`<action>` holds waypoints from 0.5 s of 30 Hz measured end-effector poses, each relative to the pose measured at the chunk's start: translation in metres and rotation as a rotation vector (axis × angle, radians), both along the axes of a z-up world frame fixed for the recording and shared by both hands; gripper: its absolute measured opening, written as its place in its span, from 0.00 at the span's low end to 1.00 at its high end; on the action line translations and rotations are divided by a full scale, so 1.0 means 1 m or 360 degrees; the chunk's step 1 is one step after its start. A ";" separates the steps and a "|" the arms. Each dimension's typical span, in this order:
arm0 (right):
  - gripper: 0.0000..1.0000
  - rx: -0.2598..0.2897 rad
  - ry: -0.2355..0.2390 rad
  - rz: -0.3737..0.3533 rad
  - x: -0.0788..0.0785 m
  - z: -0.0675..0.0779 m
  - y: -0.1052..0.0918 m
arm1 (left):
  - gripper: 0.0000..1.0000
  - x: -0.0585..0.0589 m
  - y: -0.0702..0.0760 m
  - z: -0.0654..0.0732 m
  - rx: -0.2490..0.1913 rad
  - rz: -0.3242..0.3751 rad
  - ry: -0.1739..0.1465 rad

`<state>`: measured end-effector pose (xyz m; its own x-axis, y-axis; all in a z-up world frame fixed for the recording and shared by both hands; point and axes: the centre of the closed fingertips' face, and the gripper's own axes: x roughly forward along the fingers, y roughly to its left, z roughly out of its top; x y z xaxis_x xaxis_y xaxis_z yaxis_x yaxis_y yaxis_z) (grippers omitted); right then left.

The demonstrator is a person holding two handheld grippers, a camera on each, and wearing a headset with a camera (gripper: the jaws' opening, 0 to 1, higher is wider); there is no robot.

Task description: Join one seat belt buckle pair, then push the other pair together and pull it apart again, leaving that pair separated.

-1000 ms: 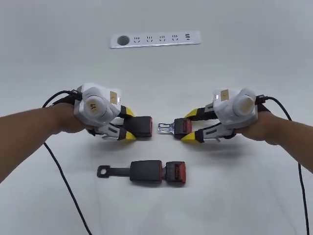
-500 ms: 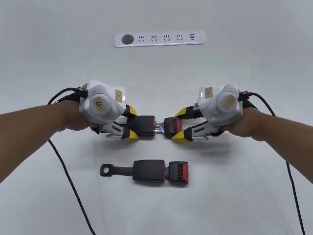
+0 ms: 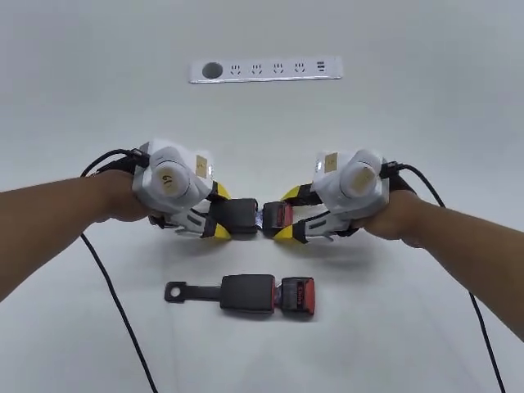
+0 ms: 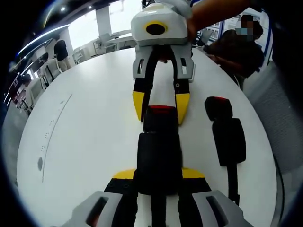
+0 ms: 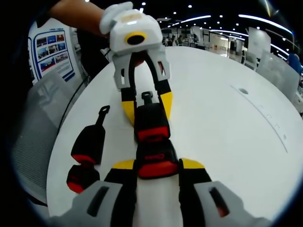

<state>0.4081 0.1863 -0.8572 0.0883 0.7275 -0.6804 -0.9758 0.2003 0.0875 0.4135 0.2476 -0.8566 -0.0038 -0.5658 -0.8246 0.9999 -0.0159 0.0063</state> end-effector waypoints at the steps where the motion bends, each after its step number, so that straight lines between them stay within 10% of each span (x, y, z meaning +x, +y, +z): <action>1: 0.33 -0.0004 0.0000 -0.0007 0.000 0.000 0.000 | 0.33 0.000 0.000 0.000 0.0004 0.0001 0.0000; 15: 0.34 -0.0107 -0.0010 -0.0018 0.000 -0.003 0.002 | 0.33 -0.002 -0.001 0.002 0.0009 0.0012 0.0004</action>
<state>0.4085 0.1886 -0.8598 0.1006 0.6791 -0.7271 -0.9740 0.2162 0.0671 0.4116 0.2469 -0.8550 -0.0015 -0.5613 -0.8276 1.0000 -0.0083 0.0038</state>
